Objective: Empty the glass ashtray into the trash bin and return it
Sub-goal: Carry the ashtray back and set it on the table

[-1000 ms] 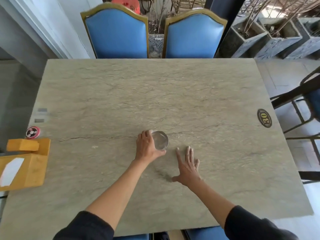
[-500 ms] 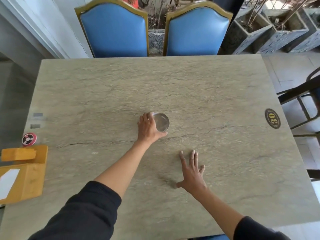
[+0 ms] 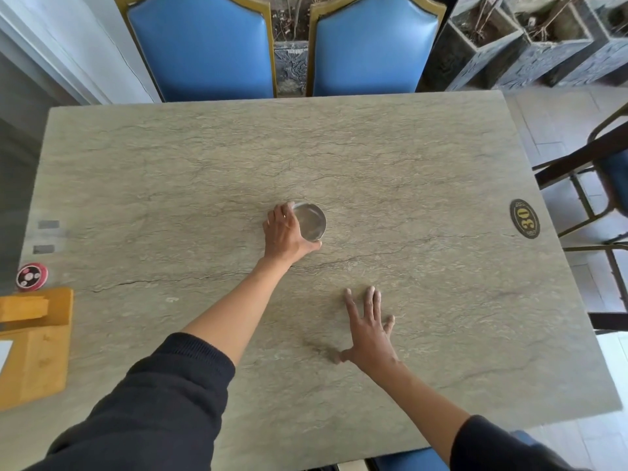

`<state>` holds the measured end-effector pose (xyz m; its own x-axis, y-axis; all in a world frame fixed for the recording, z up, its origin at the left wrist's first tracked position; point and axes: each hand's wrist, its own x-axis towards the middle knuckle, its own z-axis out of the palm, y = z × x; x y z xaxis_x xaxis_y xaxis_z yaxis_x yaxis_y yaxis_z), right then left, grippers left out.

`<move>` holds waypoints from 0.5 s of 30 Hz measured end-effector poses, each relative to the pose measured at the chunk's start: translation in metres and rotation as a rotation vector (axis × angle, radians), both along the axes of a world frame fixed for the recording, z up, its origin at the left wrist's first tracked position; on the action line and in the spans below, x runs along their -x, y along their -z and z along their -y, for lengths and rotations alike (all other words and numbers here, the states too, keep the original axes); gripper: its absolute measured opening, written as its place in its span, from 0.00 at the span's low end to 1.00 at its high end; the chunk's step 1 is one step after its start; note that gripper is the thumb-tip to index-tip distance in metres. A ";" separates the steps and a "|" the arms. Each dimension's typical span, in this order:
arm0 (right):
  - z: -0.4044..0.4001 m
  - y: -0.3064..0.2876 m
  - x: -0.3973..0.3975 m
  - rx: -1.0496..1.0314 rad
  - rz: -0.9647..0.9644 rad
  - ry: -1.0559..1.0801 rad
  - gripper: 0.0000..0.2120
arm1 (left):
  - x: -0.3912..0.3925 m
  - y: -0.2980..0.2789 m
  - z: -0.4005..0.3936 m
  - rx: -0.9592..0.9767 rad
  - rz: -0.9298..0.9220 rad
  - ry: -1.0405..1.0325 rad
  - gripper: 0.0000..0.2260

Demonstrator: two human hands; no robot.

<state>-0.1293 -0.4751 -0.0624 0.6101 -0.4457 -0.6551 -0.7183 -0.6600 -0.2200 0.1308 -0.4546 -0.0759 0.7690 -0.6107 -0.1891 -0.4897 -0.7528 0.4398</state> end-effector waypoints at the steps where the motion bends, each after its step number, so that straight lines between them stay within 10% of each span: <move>1: 0.000 0.000 0.000 -0.002 -0.001 0.003 0.68 | 0.001 0.000 -0.001 -0.003 -0.001 0.004 0.51; 15: -0.002 -0.005 -0.002 -0.005 -0.016 0.022 0.69 | 0.019 -0.004 -0.016 -0.013 -0.055 0.040 0.64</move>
